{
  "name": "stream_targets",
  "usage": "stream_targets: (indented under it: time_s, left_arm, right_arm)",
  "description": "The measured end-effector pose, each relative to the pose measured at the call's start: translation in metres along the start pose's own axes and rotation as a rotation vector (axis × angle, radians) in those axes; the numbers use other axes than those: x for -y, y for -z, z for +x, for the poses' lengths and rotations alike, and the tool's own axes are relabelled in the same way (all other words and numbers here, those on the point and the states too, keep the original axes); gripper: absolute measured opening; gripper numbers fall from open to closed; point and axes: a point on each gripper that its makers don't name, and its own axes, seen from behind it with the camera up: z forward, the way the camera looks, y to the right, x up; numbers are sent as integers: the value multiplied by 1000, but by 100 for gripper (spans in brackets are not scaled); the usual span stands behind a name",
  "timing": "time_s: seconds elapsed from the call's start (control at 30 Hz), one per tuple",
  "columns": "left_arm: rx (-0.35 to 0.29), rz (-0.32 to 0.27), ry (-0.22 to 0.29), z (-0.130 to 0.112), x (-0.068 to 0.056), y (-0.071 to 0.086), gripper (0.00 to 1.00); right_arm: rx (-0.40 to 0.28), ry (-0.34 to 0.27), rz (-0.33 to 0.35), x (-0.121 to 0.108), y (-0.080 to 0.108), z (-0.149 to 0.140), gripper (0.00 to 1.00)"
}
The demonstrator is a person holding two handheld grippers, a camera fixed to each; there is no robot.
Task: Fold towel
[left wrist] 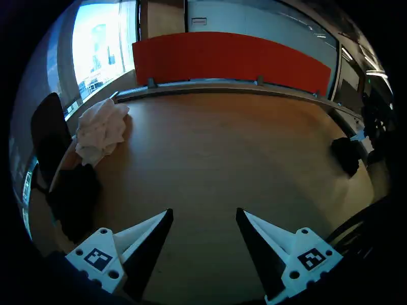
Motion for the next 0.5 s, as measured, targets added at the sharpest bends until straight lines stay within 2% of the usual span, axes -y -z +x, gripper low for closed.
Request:
stream_targets:
  time_s: [0.3, 0.4, 0.5]
  left_arm:
    - [-4, -2, -3, 2, -1, 0, 92]
    - [-4, -1, -1, 1, -1, -1, 92]
    - [-6, -2, 1, 2, -1, -1, 92]
  right_arm:
    - [13, 5, -17, -3, 1, -4, 8]
    - [10, 2, -21, -3, 2, -4, 22]
    - [2, 1, -30, -4, 4, -3, 49]
